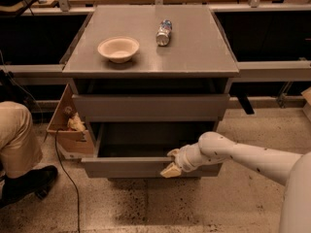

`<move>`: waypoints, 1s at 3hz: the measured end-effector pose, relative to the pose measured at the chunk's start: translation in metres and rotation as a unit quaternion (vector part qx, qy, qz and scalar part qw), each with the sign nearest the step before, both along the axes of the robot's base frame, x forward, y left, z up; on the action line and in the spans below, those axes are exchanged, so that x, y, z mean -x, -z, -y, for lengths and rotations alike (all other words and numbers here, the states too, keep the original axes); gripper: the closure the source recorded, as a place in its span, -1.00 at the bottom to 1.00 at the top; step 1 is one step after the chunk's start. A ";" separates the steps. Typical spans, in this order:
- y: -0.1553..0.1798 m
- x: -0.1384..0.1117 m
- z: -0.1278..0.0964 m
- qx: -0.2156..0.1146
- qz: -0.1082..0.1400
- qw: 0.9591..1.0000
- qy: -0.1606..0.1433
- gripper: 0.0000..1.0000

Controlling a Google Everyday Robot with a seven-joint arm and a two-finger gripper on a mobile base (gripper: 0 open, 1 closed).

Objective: Open middle drawer

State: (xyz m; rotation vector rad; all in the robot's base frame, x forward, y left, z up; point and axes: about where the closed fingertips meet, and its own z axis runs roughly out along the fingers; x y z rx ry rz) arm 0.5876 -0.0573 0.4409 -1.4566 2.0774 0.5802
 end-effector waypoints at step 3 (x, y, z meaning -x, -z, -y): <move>-0.019 0.043 0.009 0.025 -0.030 0.998 -0.042 -0.04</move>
Offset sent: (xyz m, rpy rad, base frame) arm -0.0367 -0.0094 0.0227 -0.0524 0.0465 0.0823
